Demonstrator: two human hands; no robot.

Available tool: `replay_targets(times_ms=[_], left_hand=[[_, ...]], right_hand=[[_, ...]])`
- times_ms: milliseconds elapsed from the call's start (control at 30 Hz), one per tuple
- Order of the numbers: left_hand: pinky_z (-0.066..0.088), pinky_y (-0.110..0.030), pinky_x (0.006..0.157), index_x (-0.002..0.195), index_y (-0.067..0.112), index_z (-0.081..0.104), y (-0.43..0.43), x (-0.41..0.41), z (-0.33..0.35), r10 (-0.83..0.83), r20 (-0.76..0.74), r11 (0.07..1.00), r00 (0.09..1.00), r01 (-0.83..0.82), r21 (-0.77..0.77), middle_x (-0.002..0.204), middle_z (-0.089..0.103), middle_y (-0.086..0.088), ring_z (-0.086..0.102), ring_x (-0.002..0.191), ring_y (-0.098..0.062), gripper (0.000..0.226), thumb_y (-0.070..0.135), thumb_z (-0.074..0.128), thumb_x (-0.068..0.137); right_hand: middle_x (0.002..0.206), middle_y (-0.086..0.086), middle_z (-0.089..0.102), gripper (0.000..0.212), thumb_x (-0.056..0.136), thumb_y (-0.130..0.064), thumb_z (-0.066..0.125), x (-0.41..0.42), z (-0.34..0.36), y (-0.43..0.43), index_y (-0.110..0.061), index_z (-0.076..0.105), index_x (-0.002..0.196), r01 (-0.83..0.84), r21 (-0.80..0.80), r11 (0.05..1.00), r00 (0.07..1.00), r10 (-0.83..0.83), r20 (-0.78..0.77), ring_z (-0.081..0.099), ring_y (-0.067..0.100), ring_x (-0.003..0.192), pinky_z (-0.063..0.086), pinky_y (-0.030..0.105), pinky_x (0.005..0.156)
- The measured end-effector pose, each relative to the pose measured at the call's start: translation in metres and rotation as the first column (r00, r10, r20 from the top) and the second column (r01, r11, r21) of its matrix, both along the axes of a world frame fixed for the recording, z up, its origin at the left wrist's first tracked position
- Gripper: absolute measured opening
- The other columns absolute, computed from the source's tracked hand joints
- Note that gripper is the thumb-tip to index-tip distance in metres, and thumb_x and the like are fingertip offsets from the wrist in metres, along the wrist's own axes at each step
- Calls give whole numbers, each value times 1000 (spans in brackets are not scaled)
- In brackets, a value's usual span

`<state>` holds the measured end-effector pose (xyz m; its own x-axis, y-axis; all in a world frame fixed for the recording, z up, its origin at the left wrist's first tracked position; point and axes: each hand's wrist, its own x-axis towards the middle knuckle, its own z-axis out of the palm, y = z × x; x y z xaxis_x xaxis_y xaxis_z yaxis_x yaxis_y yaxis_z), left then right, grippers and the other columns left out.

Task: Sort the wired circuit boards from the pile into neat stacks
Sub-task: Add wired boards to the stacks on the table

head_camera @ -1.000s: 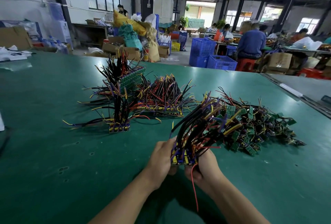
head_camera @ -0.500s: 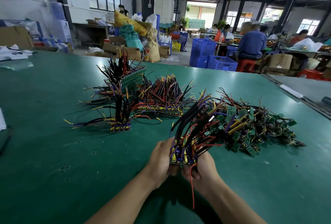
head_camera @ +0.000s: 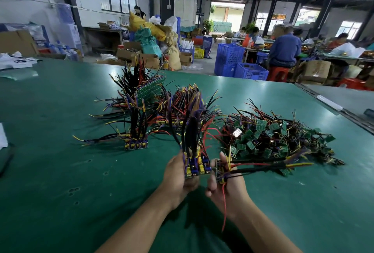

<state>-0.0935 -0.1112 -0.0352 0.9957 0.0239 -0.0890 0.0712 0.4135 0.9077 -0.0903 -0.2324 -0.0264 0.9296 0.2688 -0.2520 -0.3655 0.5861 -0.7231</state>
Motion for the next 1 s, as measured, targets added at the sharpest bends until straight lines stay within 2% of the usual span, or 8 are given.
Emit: replay_targets(times_ms=[133,233,300,367,433,500,633,1000], left_hand=[[13,-13,41,54,17,41,12,9,-1,179,9,984,984,-179,-8,38,23,3,14,30,-9,54,34,29,104],[18,-18,42,43,21,43,22,16,-3,322,-22,926,947,-310,214,38,26,5,20,33,-12,63,33,31,104],[23,-29,49,48,18,41,31,21,-8,417,70,730,906,-380,568,42,39,-4,36,43,-23,58,36,35,103],[29,-34,53,52,14,44,37,22,-14,391,185,378,901,-341,861,55,54,-9,50,57,-31,60,47,32,101],[32,-31,52,61,14,54,39,22,-17,347,234,127,908,-292,948,61,58,-3,54,60,-28,62,55,27,98],[36,-30,52,70,14,61,39,25,-17,346,234,32,908,-261,965,66,62,-2,57,62,-27,61,57,27,97],[33,-28,50,78,16,57,45,27,-13,437,223,-5,872,-245,969,69,58,0,54,63,-23,53,59,32,95],[38,-43,89,105,18,50,65,29,-22,513,242,65,824,-319,946,118,50,-10,42,112,-31,26,37,60,90]], right_hand=[[40,5,49,41,86,-45,52,4,0,-13,-14,63,60,5,74,997,1000,-3,-24,43,15,24,44,21,36],[45,3,55,47,94,-43,49,6,-2,-12,-16,63,58,10,113,994,999,-3,-55,50,16,30,52,27,42],[49,7,57,49,95,-41,46,6,-3,-11,-14,62,57,-9,124,992,999,14,-36,52,21,33,55,30,48],[53,9,59,49,94,-40,46,5,-2,-11,-13,62,57,-37,150,988,999,41,-22,55,23,37,58,31,52],[55,8,60,43,89,-40,51,4,0,-10,-12,63,59,-47,180,982,999,51,-16,56,22,39,59,31,55],[55,7,60,39,86,-40,53,4,0,-10,-13,63,61,-36,196,980,999,42,-26,56,21,39,59,30,55],[57,3,60,39,95,-41,49,5,-1,-12,-15,61,69,-7,167,986,998,17,-63,56,18,39,58,28,56],[58,1,65,38,95,-41,51,8,-4,-14,-16,66,71,15,160,987,994,3,-114,59,19,39,58,30,52]])
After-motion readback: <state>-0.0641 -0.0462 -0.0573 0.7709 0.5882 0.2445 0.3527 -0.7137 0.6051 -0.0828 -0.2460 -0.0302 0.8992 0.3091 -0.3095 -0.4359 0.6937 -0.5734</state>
